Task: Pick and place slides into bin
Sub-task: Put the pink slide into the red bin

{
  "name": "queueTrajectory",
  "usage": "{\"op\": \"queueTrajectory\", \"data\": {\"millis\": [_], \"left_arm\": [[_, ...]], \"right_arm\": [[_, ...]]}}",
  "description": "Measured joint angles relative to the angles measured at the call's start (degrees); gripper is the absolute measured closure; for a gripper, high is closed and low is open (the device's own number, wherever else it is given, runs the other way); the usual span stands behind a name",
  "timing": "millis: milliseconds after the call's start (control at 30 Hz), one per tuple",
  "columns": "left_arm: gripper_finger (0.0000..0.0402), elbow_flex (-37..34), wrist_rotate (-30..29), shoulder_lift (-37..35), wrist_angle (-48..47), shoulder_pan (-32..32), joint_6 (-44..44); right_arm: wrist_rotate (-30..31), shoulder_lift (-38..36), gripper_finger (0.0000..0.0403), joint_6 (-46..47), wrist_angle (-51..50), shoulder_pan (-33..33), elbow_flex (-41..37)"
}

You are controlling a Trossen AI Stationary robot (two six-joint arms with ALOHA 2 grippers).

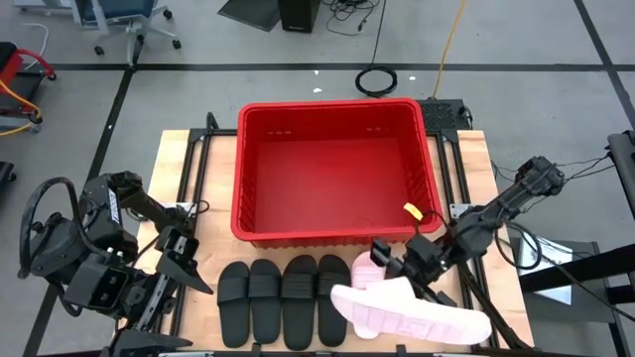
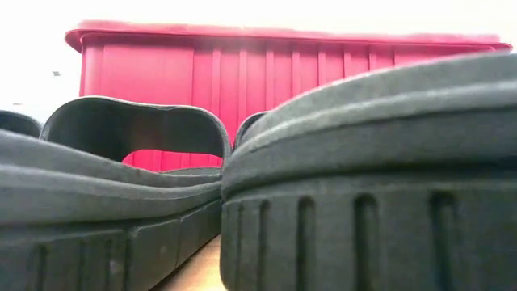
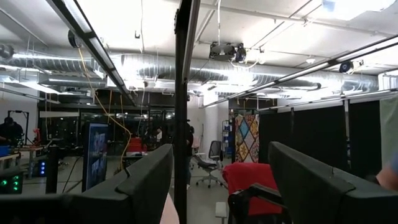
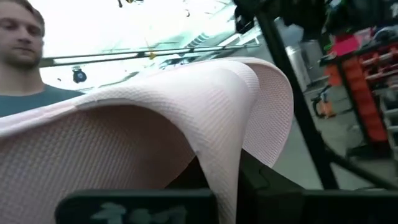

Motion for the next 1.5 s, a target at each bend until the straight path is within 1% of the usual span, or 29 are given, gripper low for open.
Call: {"op": "queueTrajectory", "data": {"millis": [100, 233, 467, 600, 767, 933, 1200, 1333, 1400, 1500], "left_arm": [[0.0128, -0.02, 0.00, 0.00, 0.04, 0.02, 0.00], [0.0128, -0.02, 0.00, -0.23, 0.21, 0.00, 0.04], [0.0128, -0.02, 0.00, -0.57, 0.19, 0.02, 0.28], [0.0128, -0.02, 0.00, -0.57, 0.17, 0.00, 0.42], [0.0128, -0.02, 0.00, -0.57, 0.04, 0.01, 0.54], [0.0128, -0.02, -0.02, -0.58, 0.02, 0.00, 1.04], [0.0128, -0.02, -1.73, -1.30, -0.11, 0.00, 1.97], [0.0128, -0.02, -3.41, -1.91, -0.40, 0.02, 1.97], [0.0128, -0.02, -3.47, -2.03, -0.55, 0.02, 1.96], [0.0128, -0.02, -3.50, -2.10, -1.10, -0.06, 2.51]], "right_arm": [[-2.07, 0.01, 0.0399, -2.39, -3.24, -1.53, 4.06], [-2.49, -0.08, 0.0399, -8.69, -10.68, -3.04, 11.75], [-1.98, -0.15, 0.0399, -17.81, -23.19, -6.60, 24.28], [0.56, -0.07, 0.0399, -21.86, -30.80, -9.32, 30.86], [6.69, -0.12, 0.0399, -26.94, -40.42, -12.54, 38.14], [15.46, -0.10, 0.0399, -31.69, -44.96, -14.89, 42.00], [31.57, -0.09, 0.0399, -39.04, -53.89, -19.14, 43.43], [37.47, -0.06, 0.0399, -40.33, -59.75, -21.95, 43.43], [38.86, -0.06, 0.0399, -40.07, -62.50, -23.69, 43.43], [39.04, -0.06, 0.0399, -39.69, -66.42, -26.60, 43.40]]}}
